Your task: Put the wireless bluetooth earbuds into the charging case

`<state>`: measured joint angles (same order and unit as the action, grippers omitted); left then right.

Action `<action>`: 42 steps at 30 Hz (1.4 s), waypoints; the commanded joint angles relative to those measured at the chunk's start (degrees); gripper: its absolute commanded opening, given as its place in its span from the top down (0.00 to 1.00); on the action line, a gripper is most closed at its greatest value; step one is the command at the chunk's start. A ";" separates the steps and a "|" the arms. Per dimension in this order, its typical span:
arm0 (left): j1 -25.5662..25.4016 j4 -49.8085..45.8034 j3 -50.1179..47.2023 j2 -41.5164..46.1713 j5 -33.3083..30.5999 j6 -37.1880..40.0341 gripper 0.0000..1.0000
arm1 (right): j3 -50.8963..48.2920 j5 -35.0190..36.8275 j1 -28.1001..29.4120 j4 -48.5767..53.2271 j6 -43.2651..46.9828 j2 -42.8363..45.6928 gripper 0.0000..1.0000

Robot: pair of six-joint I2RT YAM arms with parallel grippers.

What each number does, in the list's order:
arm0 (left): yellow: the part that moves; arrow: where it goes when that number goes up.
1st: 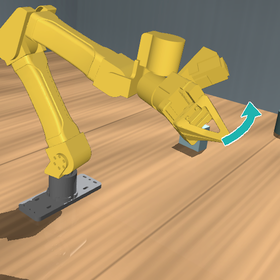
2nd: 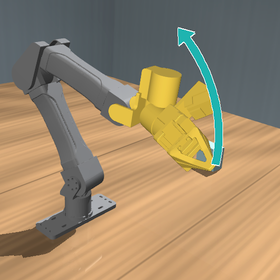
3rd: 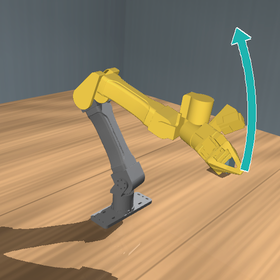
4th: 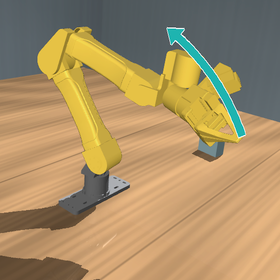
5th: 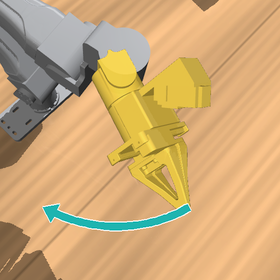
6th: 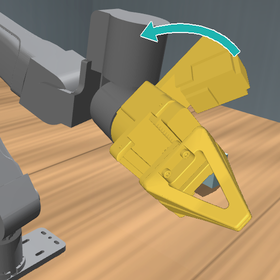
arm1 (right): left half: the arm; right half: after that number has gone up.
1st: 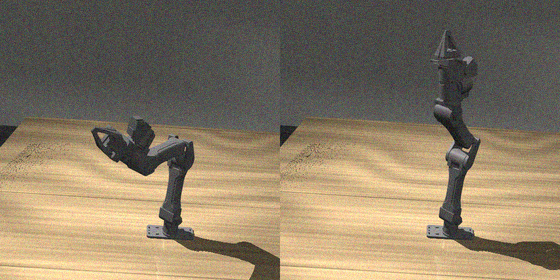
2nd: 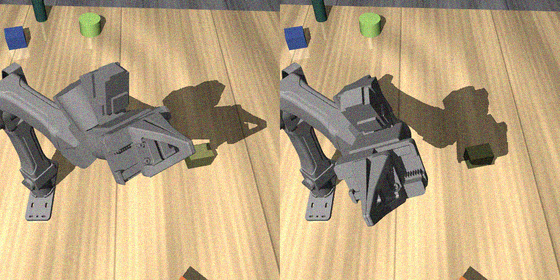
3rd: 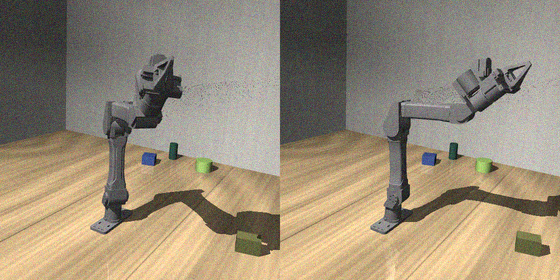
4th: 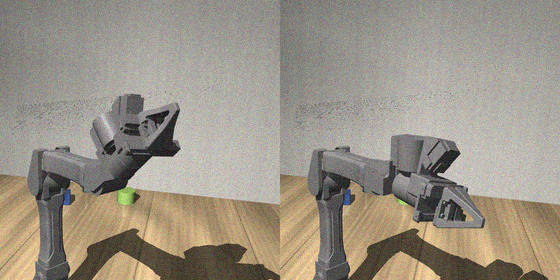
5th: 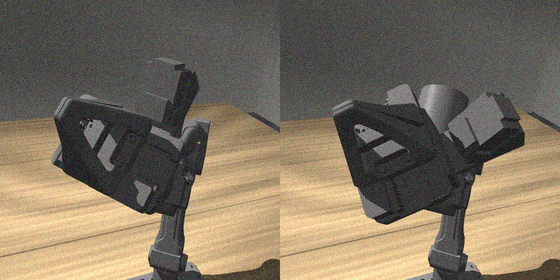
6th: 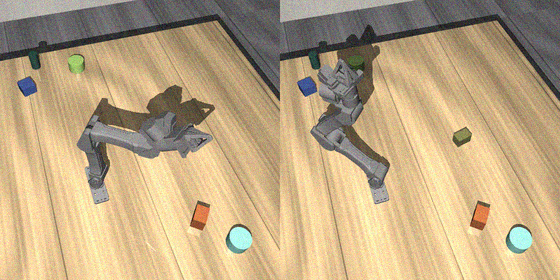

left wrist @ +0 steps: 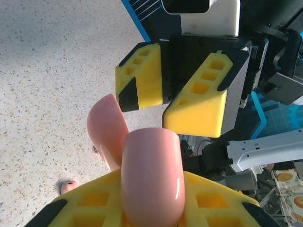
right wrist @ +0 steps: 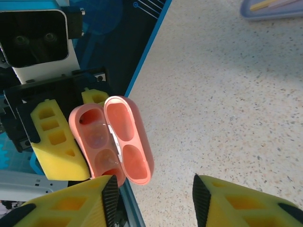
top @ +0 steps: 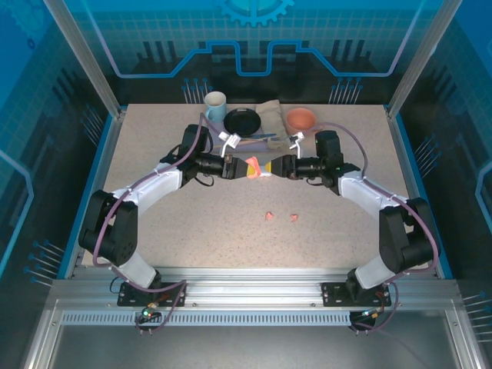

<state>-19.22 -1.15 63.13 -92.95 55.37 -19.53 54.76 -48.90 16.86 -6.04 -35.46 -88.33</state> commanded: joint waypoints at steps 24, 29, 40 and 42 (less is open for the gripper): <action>-0.60 1.85 2.15 0.66 2.02 -0.82 0.95 | 6.23 -3.62 3.43 -2.15 -0.40 -7.15 0.69; -0.63 1.99 2.42 0.56 1.89 -0.92 0.95 | 6.52 -4.39 3.87 -1.87 -0.14 -7.50 0.82; -0.64 1.99 2.38 1.09 0.91 -0.21 0.59 | 9.40 -1.78 3.62 5.22 3.66 -6.78 1.00; -0.64 1.57 2.64 1.35 0.62 0.07 0.43 | 10.85 -0.77 3.41 9.19 6.42 -6.52 1.00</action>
<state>-19.44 -0.08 64.16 -92.95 55.33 -20.67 62.50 -50.48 19.88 -2.04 -32.58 -95.18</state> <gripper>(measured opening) 0.520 0.045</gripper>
